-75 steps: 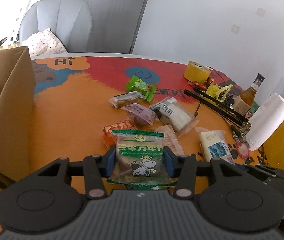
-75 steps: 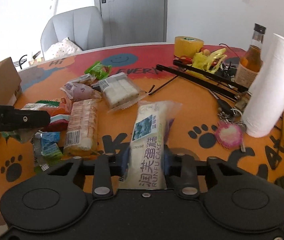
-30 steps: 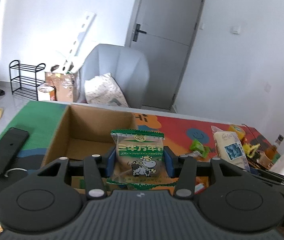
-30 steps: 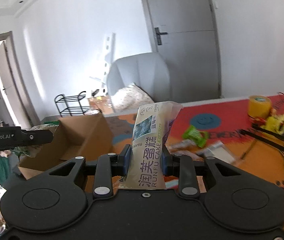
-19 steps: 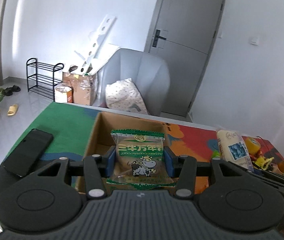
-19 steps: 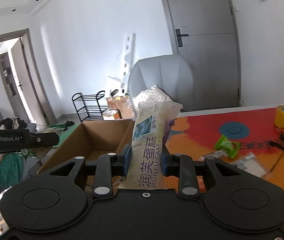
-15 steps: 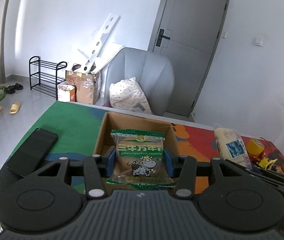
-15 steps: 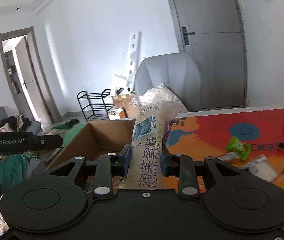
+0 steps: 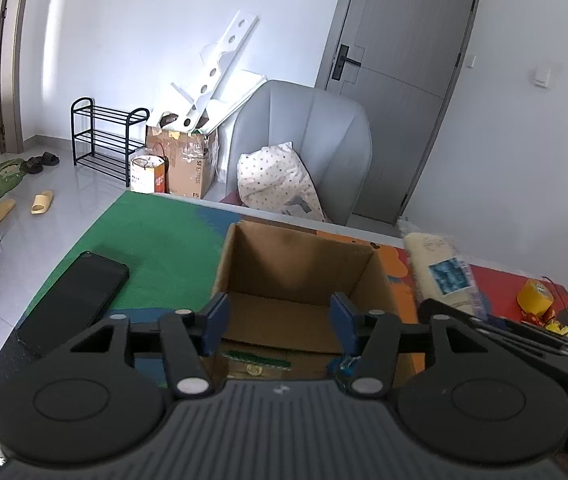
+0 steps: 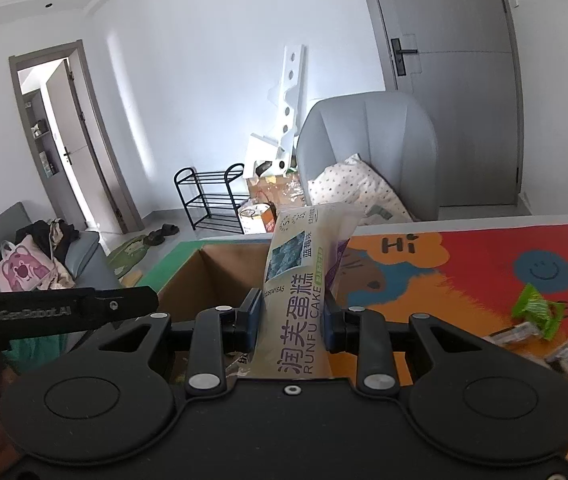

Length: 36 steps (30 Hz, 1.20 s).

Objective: Organize snacks
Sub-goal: 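Carry both packets over the cardboard box and open both tools to drop them, then move both tools back to the snack pile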

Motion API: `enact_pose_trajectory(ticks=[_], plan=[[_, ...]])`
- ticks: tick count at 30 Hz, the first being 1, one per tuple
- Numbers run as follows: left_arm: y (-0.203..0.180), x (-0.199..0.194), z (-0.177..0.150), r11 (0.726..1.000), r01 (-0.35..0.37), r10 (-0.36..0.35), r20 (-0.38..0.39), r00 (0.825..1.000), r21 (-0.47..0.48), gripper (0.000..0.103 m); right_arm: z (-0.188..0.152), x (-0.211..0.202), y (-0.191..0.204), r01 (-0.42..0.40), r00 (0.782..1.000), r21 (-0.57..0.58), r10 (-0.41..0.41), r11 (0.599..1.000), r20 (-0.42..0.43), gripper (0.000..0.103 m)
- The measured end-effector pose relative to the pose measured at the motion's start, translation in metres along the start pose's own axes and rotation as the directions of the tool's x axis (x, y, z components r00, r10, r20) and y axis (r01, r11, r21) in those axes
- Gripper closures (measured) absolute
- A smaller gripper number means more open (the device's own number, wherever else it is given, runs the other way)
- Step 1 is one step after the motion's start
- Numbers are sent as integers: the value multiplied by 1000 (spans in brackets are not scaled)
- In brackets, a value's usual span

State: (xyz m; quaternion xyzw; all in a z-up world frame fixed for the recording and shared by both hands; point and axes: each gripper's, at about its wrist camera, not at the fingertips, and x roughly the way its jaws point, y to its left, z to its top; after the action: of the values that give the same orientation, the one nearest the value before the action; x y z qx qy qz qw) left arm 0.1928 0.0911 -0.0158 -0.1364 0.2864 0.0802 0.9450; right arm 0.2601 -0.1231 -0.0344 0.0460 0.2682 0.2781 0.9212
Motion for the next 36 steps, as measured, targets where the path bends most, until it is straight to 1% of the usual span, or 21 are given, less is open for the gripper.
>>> enact_pose_trajectory(ticks=[3,4,6,7,8,9,12,14,19,23,25,27,29,32,36], plan=[[2,-2,-2,1000,-28,28,5,1000,3,35,0,7,3,-29,1000,25,29,999,-7,75],[3,-2,-2,999,-37,37,5,999,3,34,1,9,4,-49,999,41,50,998,-8,72],[8,-3,-1,998,-58,58,11,998,-5,25,2,7,4,-78,997,59,78,995,2,59],[10,-4,-1,997,-82,82,13,997,-11,22,3,5,3,-72,997,59,72,996,11,45],[11,-5,-1,995,-100,101,15,995,-15,18,3,1,2,-62,998,59,61,996,23,38],[13,-5,-1,994,-112,112,16,994,-18,16,3,-3,0,-48,998,58,46,997,32,38],[14,-4,-3,992,-119,119,-8,993,-34,11,0,-12,-7,-27,1000,66,26,997,13,37],[14,-1,-4,991,-127,126,-19,992,-41,9,-1,-16,-12,-12,1000,72,11,997,6,27],[2,-1,-7,992,-123,122,-33,992,-20,8,-4,-28,-22,22,1000,76,-23,997,0,24],[-9,-4,-11,995,-99,99,-33,995,-7,4,-7,-37,-30,41,999,88,-41,995,3,19],[-15,-6,-13,996,-88,88,-30,996,5,0,-8,-42,-34,34,999,101,-35,994,4,17],[-21,-6,-15,997,-80,81,-35,996,12,0,-9,-49,-40,21,1000,122,-23,992,12,12],[-26,-7,-18,998,-58,59,-35,998,19,0,-10,-56,-43,30,999,116,-33,993,29,5],[-37,-10,-22,999,-32,33,-33,999,34,0,-13,-66,-47,48,998,101,-53,994,46,1],[-50,-11,-27,999,10,-9,-34,999,38,0,-17,-77,-58,72,995,108,-79,991,60,0]])
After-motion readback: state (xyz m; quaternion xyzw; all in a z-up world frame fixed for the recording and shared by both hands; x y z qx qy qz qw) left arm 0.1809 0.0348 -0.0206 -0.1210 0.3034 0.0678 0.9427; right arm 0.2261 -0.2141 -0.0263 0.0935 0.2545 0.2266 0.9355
